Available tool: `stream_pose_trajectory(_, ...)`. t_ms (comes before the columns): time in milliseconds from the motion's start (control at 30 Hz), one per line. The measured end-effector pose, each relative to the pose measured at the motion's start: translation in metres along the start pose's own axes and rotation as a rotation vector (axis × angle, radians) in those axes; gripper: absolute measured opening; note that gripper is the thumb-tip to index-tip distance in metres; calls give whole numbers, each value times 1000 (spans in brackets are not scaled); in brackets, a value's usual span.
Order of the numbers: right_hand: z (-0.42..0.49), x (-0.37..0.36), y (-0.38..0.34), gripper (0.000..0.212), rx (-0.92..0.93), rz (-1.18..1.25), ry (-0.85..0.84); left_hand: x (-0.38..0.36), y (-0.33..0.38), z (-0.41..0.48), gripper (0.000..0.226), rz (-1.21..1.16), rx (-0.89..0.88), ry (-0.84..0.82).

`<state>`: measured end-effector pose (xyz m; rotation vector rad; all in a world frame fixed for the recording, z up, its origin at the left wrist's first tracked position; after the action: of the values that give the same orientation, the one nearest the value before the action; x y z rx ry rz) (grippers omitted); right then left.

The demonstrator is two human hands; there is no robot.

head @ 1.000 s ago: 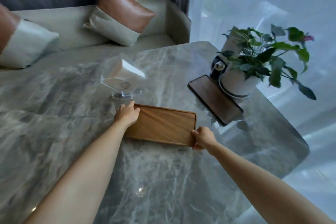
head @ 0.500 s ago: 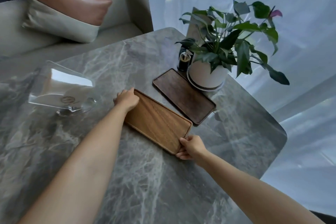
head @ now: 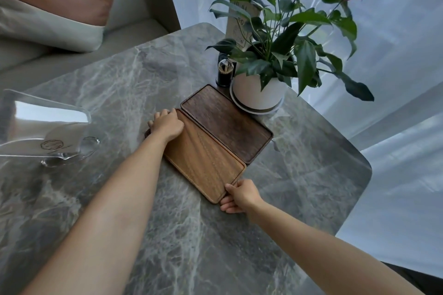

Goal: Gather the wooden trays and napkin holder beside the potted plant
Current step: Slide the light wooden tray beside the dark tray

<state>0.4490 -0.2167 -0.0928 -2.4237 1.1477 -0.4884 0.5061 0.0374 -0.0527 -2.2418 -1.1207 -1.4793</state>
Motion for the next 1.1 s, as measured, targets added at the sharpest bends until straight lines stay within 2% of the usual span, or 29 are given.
stream_pose_trajectory(267, -2, -1, -3, 26, 13, -38, -13, -1, 5, -4, 62, 5, -46, -3)
stream_pose_trajectory(433, -9, 12, -14, 25, 94, -203, 71, 3, 0, -19, 66, -19, -100, 52)
stream_pose_trajectory(600, -23, 18, -51, 28, 312, -593, 233, 21, -23, -47, 67, 21, -105, 147)
stream_pose_trajectory(667, -35, 8, -74, 33, 387, -676, 274, 35, -36, -63, 68, 32, -123, 203)
stream_pose_trajectory(867, -78, -68, -152, 64, 728, -751, 193, 88, -89, -119, 73, -6, -145, 402)
stream_pose_trajectory(1000, -108, -129, -195, 82, 932, -778, 124, 119, -147, -151, 75, -51, -44, 508)
stream_pose_trajectory(1100, -124, -174, -219, 89, 1096, -844, 69, 134, -195, -165, 77, -104, 68, 523)
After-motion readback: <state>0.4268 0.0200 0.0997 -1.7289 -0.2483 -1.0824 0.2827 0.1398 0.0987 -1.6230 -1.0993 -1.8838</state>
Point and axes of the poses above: each hand's wrist, its own z-axis towards the middle knuckle, its own x-axis out of the back of the hand, y = z × x, the point moved 8 cm from there along z, towards the middle knuckle, and after that the axes turned 1 degree about -x, right-handed, at the moved point
